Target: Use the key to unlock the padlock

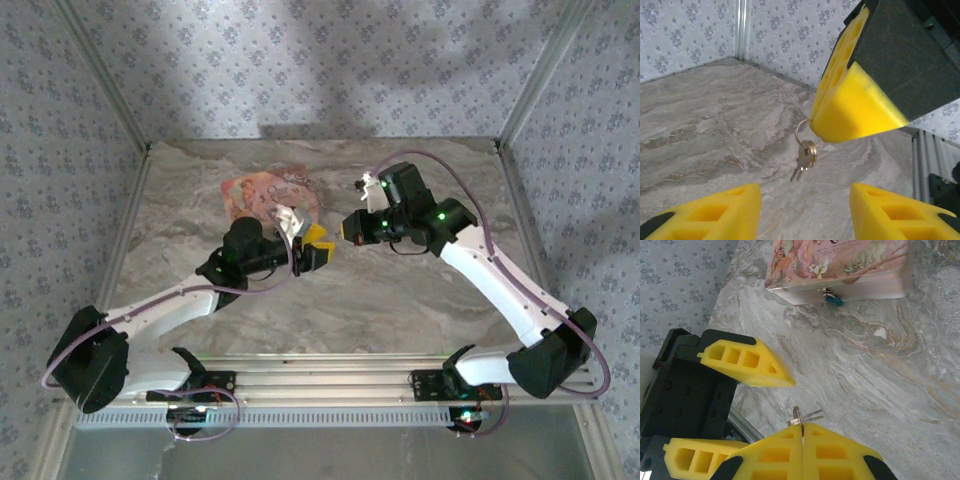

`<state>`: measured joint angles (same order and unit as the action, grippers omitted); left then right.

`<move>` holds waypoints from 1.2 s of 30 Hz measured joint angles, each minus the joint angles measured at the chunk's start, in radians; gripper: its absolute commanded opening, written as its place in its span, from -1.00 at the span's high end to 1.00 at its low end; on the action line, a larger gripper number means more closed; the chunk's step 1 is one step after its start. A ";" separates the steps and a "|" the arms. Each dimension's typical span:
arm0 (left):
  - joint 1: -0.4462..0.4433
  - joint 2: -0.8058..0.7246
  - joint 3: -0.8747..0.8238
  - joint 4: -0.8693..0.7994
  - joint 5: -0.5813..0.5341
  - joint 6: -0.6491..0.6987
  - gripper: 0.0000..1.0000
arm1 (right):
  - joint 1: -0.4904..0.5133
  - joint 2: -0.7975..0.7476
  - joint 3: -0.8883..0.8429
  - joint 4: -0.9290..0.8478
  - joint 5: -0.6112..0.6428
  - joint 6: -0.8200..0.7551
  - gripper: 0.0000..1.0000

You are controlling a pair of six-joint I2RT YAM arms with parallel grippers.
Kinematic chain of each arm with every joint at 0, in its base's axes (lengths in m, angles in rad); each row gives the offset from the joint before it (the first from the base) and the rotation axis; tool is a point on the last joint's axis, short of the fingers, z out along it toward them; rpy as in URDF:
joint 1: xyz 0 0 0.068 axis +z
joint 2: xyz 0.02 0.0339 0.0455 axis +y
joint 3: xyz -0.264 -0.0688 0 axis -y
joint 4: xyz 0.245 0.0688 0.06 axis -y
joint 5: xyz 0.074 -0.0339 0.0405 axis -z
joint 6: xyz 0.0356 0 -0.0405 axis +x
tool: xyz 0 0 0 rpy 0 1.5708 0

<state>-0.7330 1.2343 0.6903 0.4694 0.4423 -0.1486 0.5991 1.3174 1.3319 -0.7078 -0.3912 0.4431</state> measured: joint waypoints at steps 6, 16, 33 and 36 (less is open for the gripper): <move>-0.016 0.049 0.058 -0.054 -0.042 0.076 0.04 | -0.009 -0.005 -0.024 0.022 -0.003 0.014 1.00; -0.042 0.086 0.088 -0.110 -0.047 0.168 0.27 | -0.017 -0.055 -0.075 0.063 -0.014 0.047 1.00; -0.048 0.104 0.122 -0.103 -0.023 0.226 0.57 | -0.043 -0.082 -0.113 0.145 -0.070 0.101 1.00; -0.048 0.114 0.137 -0.103 -0.008 0.235 0.66 | -0.045 -0.082 -0.113 0.151 -0.075 0.106 1.00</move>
<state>-0.7811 1.3479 0.8268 0.3660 0.4339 0.0860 0.5537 1.2358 1.2194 -0.5568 -0.4664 0.5488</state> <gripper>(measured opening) 0.199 0.040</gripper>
